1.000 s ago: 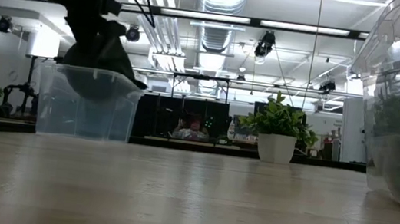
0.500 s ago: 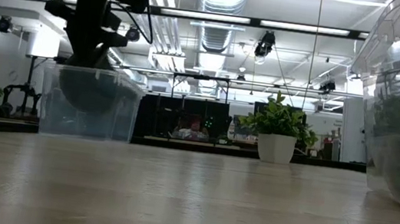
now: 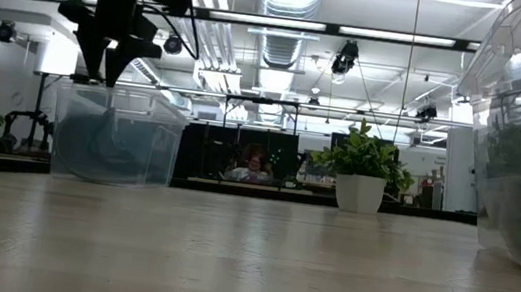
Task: Pick & Place hat
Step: Put the black cap into the top transparent bin
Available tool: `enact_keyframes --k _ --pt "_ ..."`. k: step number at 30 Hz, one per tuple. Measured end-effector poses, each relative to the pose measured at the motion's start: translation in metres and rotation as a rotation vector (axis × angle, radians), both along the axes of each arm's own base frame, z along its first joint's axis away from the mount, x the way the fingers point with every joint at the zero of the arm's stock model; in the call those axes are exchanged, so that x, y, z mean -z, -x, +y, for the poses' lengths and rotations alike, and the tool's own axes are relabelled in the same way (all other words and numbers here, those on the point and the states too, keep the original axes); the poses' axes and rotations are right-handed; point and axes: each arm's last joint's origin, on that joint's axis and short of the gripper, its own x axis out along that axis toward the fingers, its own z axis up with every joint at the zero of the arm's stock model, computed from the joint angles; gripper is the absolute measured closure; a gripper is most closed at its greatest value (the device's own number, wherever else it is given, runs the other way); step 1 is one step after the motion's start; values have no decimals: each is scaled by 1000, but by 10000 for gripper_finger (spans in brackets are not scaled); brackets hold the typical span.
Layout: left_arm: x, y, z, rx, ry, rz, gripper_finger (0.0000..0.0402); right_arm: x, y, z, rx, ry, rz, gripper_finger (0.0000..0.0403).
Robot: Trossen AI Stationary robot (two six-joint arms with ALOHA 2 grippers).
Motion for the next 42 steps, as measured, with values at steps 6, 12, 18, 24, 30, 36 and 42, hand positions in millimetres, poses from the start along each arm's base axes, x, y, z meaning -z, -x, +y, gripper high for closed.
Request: enact_keyframes --k 6,12,18,24,30,36,42 --pt "-11 8 -19 92 67 -59 209 0 -1 2 -17 -60 -3 170" --pt "-27 16 -47 202 92 -186 209 -1 -4 7 -67 -150 -18 170" --pt "-44 22 -79 336 81 -374 209 -4 -9 15 -176 -295 -42 170" --pt "-54 29 -115 463 136 -524 209 -5 -11 29 -282 -410 -75 170" --pt "-62 30 -146 595 92 -632 209 5 -19 50 -422 -532 -180 170" --pt "-66 33 -168 715 39 -692 209 33 -26 63 -447 -636 -326 170" --pt "-63 35 -191 918 90 -636 209 47 -25 61 -422 -644 -294 170"
